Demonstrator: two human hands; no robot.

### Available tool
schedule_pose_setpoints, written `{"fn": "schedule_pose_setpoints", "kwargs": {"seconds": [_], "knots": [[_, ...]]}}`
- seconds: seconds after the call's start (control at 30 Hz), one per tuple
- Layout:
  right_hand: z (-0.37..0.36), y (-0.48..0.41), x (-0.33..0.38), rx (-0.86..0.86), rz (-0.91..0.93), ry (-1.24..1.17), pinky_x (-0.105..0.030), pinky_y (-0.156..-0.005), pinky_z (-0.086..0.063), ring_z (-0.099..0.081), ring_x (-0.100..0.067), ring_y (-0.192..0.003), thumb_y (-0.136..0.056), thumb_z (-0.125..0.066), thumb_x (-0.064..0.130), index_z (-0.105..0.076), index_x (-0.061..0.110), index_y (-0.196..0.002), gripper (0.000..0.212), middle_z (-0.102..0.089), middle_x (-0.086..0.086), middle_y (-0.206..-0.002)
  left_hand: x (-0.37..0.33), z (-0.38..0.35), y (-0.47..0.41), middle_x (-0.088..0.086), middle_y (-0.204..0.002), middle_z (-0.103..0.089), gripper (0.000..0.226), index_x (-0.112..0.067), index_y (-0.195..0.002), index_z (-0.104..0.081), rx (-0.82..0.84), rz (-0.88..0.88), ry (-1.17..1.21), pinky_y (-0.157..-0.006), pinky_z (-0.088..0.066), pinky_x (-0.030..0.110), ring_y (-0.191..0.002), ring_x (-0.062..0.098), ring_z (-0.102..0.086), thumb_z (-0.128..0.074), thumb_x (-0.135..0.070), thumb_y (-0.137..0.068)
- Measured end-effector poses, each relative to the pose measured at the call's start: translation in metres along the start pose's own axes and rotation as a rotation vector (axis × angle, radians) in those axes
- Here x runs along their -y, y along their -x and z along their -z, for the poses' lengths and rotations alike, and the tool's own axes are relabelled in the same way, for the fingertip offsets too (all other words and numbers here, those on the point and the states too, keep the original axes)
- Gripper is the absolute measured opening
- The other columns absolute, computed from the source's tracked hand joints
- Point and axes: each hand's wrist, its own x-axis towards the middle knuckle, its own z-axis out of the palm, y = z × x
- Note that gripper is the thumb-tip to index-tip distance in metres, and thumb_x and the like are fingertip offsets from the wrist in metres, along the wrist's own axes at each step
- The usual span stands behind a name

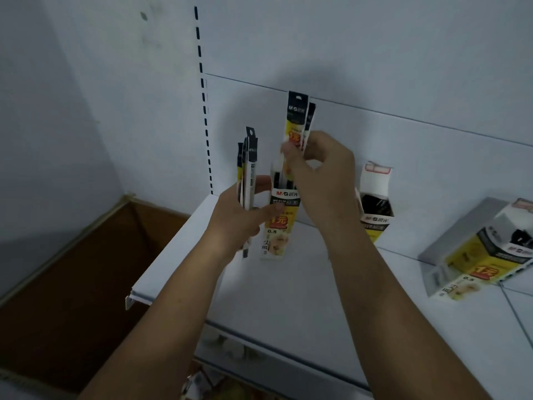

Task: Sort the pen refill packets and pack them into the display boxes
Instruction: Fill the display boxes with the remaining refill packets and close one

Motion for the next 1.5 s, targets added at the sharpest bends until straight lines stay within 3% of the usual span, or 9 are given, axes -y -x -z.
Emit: {"fn": "schedule_pose_setpoints", "kwargs": {"seconds": [0.17, 0.33, 0.5, 0.63, 0.9, 1.07, 1.23, 1.33, 1.5], "knots": [[0.005, 0.001, 0.002, -0.029, -0.030, 0.055, -0.023, -0.082, -0.053, -0.066, -0.001, -0.096, -0.093, -0.075, 0.036, -0.071, 0.024, -0.111, 0.022, -0.073, 0.013, -0.098, -0.009, -0.001, -0.001, -0.013, -0.109, -0.077, 0.044, -0.040, -0.112, -0.066, 0.059, -0.056, -0.034, -0.057, -0.046, 0.031, -0.054, 0.003, -0.060, -0.085, -0.013, -0.084], [0.009, 0.003, 0.005, -0.092, 0.003, 0.056, -0.014, -0.080, -0.049, -0.064, 0.000, -0.099, -0.095, -0.074, 0.032, -0.066, 0.025, -0.121, 0.029, -0.070, 0.017, -0.103, -0.006, 0.001, 0.004, -0.027, -0.115, -0.072, 0.047, -0.048, -0.111, -0.064, 0.092, -0.071, -0.061, -0.059, -0.050, 0.028, -0.066, 0.005, -0.066, -0.085, -0.016, -0.085], [0.007, 0.006, 0.006, -0.028, 0.062, 0.167, -0.027, -0.080, -0.051, -0.060, -0.010, -0.092, -0.097, -0.069, 0.032, -0.069, 0.032, -0.110, 0.012, -0.069, 0.019, -0.098, -0.008, 0.004, 0.007, -0.031, -0.113, -0.071, 0.046, -0.049, -0.112, -0.063, 0.086, -0.089, -0.089, -0.056, -0.049, 0.019, -0.074, 0.006, -0.071, -0.086, -0.020, -0.085], [0.008, 0.012, 0.005, -0.003, 0.106, 0.200, -0.007, -0.076, -0.038, -0.058, -0.008, -0.095, -0.098, -0.068, 0.027, -0.072, 0.029, -0.104, 0.008, -0.067, 0.014, -0.102, -0.010, 0.007, 0.008, -0.021, -0.115, -0.072, 0.039, -0.045, -0.114, -0.061, -0.004, -0.072, -0.092, -0.058, -0.051, 0.017, -0.088, 0.006, -0.074, -0.084, -0.031, -0.086], [-0.001, 0.042, 0.006, 0.009, 0.250, 0.179, -0.007, -0.079, -0.037, -0.057, -0.013, -0.093, -0.093, -0.073, 0.013, -0.073, 0.019, -0.097, 0.008, -0.060, 0.014, -0.093, -0.005, 0.022, 0.015, -0.013, -0.122, -0.065, 0.049, -0.033, -0.133, -0.056, -0.109, -0.026, -0.227, -0.062, -0.053, 0.023, -0.095, 0.014, -0.068, -0.074, -0.047, -0.090], [-0.005, 0.047, -0.006, 0.041, 0.190, 0.145, -0.011, -0.078, -0.042, -0.060, -0.015, -0.095, -0.093, -0.074, 0.014, -0.074, 0.018, -0.099, 0.007, -0.061, 0.012, -0.094, 0.000, 0.025, 0.020, 0.000, -0.095, -0.063, 0.034, -0.026, -0.126, -0.057, -0.071, -0.001, -0.012, -0.058, -0.046, 0.032, -0.060, 0.014, -0.052, -0.070, -0.039, -0.098], [-0.005, 0.054, -0.007, 0.052, 0.098, 0.039, -0.008, -0.070, -0.043, -0.061, -0.004, -0.080, -0.095, -0.072, 0.011, -0.074, 0.015, -0.099, 0.006, -0.066, 0.008, -0.088, -0.005, 0.034, 0.032, 0.008, -0.063, -0.044, 0.035, -0.002, -0.115, -0.058, 0.051, 0.089, 0.252, -0.052, -0.032, 0.030, -0.053, 0.019, -0.041, -0.055, -0.034, -0.100], [-0.008, 0.059, -0.001, 0.124, -0.046, -0.105, -0.022, -0.057, -0.054, -0.069, -0.012, -0.066, -0.098, -0.069, 0.014, -0.075, 0.014, -0.101, 0.006, -0.072, 0.008, -0.080, -0.009, 0.037, 0.040, 0.008, -0.062, -0.050, 0.037, 0.000, -0.107, -0.061, 0.079, 0.036, 0.182, -0.051, -0.036, 0.030, -0.052, 0.022, -0.043, -0.057, -0.035, -0.098], [-0.013, 0.060, 0.008, 0.281, -0.226, -0.231, -0.023, -0.044, -0.047, -0.064, -0.020, -0.045, -0.100, -0.068, 0.026, -0.074, 0.014, -0.107, 0.015, -0.075, -0.001, -0.076, -0.018, 0.041, 0.052, 0.007, -0.084, -0.075, 0.026, -0.007, -0.117, -0.068, 0.075, -0.083, -0.015, -0.052, -0.052, 0.034, -0.060, 0.029, -0.066, -0.055, -0.027, -0.107]]}}
